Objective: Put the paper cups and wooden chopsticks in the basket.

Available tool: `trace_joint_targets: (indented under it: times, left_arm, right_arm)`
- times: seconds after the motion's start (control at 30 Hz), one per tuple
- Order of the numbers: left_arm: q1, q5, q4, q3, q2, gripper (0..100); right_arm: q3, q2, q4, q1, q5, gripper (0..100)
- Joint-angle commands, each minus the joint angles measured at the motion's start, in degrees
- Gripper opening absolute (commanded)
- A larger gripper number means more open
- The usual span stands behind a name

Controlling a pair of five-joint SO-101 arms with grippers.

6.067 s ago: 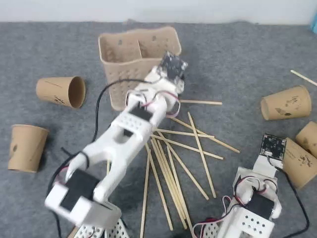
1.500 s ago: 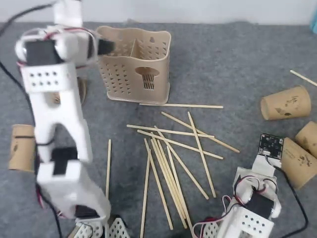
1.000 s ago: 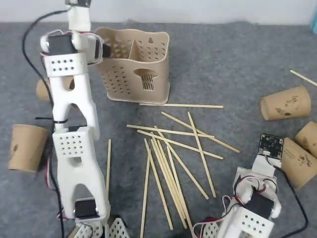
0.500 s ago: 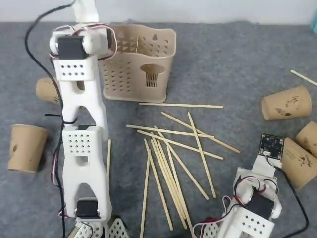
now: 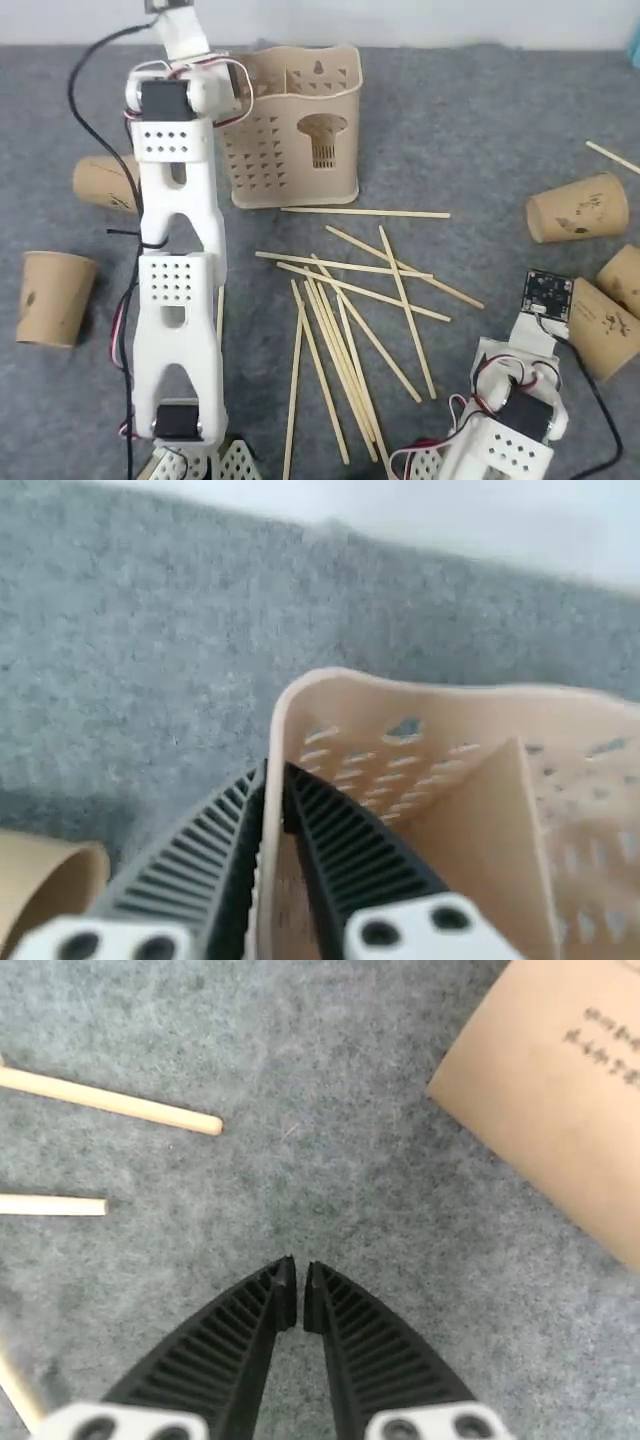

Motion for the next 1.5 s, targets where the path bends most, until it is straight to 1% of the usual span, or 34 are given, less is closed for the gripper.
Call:
trace_joint_targets:
  times: [0.0, 0.1, 0.37, 0.5, 0.67, 0.73, 0.87, 0.97, 1.33, 1.47]
  left_arm:
    - [-0.44, -0.35, -5.27, -1.27, 3.08, 1]
    - [-0.26, -6.42, -4.66, -1.36, 4.31, 1]
    - [-0.53, -25.58, 1.05, -1.36, 4.22, 1]
    - [-0.79, -28.48, 3.78, -1.36, 4.22, 1]
    - [-0.70, -28.66, 5.01, -1.36, 4.22, 2]
    - [-0.79, -27.60, 5.10, -1.19, 4.13, 5]
    - [-2.02, -22.42, 5.10, -1.19, 2.55, 15]
    - [-3.08, -21.01, 5.10, -1.19, -0.26, 21]
    - [-6.15, -21.01, 5.27, -0.57, -14.07, 21]
    - [-6.15, -21.01, 5.27, 6.11, -19.87, 21]
  right_arm:
    - [-2.20, -1.01, -1.01, 0.66, 0.62, 2.9]
    - [-2.20, -1.01, -1.01, 0.66, 0.62, 2.9]
    - [-2.20, -1.01, -1.01, 0.66, 0.62, 2.9]
    - [-2.20, -1.01, -1.01, 0.66, 0.62, 2.9]
    - [-2.20, -1.01, -1.01, 0.66, 0.62, 2.9]
    - [-2.20, -1.01, -1.01, 0.66, 0.62, 2.9]
    - [-2.20, -1.01, -1.01, 0.66, 0.62, 2.9]
    - [-2.20, -1.01, -1.01, 0.66, 0.62, 2.9]
    - [-2.20, -1.01, -1.01, 0.57, 0.62, 2.9]
    - [-2.20, -1.01, -1.01, 0.57, 0.53, 2.9]
